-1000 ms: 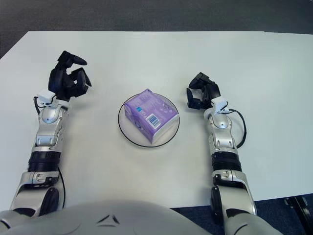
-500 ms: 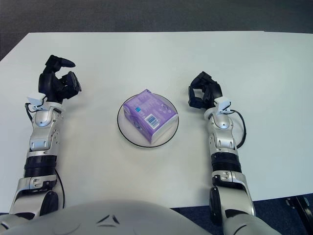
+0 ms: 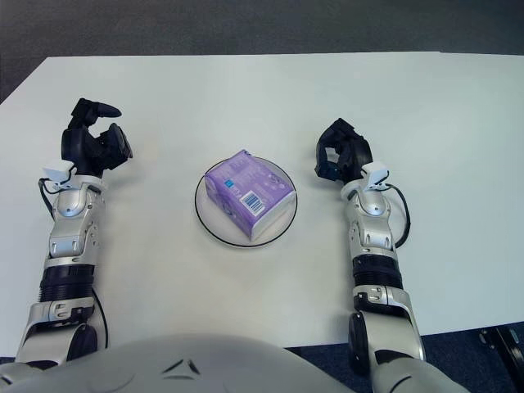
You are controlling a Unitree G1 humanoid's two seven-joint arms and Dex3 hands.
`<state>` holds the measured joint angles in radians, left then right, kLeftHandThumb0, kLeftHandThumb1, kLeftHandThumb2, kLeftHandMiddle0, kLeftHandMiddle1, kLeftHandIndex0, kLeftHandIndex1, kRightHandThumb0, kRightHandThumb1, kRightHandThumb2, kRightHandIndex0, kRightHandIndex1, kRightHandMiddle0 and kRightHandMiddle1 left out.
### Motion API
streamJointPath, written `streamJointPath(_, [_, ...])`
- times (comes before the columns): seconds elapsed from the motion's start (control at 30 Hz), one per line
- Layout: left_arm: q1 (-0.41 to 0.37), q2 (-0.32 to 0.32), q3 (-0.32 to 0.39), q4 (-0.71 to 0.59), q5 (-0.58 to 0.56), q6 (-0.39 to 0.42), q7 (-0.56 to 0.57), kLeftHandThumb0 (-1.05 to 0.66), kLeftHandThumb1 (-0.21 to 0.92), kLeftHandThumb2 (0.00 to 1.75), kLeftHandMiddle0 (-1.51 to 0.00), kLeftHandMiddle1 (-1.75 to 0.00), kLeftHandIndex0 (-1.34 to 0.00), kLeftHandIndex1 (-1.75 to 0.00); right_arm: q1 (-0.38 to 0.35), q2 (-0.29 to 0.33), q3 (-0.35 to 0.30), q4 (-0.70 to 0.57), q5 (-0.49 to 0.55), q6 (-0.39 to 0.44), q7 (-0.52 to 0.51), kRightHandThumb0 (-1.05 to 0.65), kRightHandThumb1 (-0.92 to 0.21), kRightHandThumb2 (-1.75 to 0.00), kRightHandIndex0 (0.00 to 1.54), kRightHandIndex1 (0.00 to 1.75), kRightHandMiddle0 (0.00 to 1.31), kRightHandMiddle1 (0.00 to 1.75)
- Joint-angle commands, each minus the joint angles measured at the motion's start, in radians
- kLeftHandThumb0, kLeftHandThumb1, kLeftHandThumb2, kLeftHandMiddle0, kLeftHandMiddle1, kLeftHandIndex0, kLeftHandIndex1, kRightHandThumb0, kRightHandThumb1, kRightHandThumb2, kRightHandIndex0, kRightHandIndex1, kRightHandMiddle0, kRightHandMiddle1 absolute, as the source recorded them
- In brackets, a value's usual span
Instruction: Put the tissue paper into the plate.
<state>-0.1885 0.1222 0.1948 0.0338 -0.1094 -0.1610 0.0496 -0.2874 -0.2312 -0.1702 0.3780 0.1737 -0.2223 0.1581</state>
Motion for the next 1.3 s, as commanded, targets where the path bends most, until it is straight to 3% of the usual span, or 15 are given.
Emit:
streamJointPath(0.0, [0.127, -0.063, -0.009, 0.052, -0.016, -0.026, -0.009, -0.42, 0.51, 1.07, -1.24, -1.75, -0.46, -1.75, 0.156, 0.088, 0.013, 0.085, 0.012, -0.010, 0.008, -0.44, -0.45, -1.15, 1.26, 1.75, 0.51, 1.75])
streamJointPath(0.97, [0.138, -0.090, -0.029, 0.137, -0.067, -0.077, -0.013, -0.42, 0.52, 1.07, -1.24, -1.75, -0.46, -1.75, 0.151, 0.084, 0.014, 0.091, 0.001, 0.000, 0.004, -0.44, -0.46, -1.14, 1.26, 1.75, 0.50, 1.75])
streamJointPath(1.27, [0.132, -0.091, -0.028, 0.231, -0.093, -0.085, -0.048, -0.42, 0.51, 1.08, -1.25, -1.75, -0.47, -1.75, 0.149, 0.079, 0.019, 0.095, -0.008, -0.003, 0.006, -0.44, -0.46, -1.14, 1.26, 1.75, 0.50, 1.75])
